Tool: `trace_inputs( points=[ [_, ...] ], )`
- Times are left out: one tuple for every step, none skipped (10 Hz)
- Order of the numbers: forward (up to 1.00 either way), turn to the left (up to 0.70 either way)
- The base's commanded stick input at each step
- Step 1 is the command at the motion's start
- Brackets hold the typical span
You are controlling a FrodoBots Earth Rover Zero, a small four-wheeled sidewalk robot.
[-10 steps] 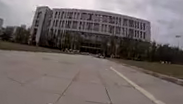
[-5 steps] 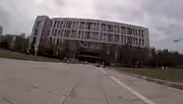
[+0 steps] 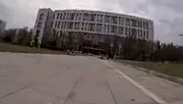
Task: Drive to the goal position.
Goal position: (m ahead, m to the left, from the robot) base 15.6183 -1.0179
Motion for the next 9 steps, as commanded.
trace_inputs(
  points=[
    [0.85, 0.0],
    [0.85, 0.0],
    [0.85, 0.0],
    [0.85, 0.0],
    [0.85, 0.0],
    [0.85, 0.0],
    [0.85, -0.03],
    [0.85, -0.31],
    [0.85, -0.34]
  ],
)
